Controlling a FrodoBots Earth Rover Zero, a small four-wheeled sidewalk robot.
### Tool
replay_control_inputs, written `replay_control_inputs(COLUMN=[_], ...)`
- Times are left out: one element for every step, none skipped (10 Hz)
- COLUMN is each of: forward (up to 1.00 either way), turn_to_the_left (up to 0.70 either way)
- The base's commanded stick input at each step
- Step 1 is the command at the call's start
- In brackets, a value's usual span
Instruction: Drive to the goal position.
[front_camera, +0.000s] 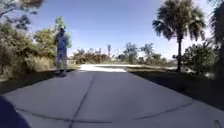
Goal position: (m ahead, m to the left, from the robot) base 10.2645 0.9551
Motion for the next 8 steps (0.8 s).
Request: replay_control_inputs(forward=[0.70, 0.70, 0.70, 0.70, 0.70, 0.70, 0.70, 0.70], turn_to_the_left=[0.00, 0.00, 0.00, 0.00, 0.00, 0.00, 0.00, 0.00])
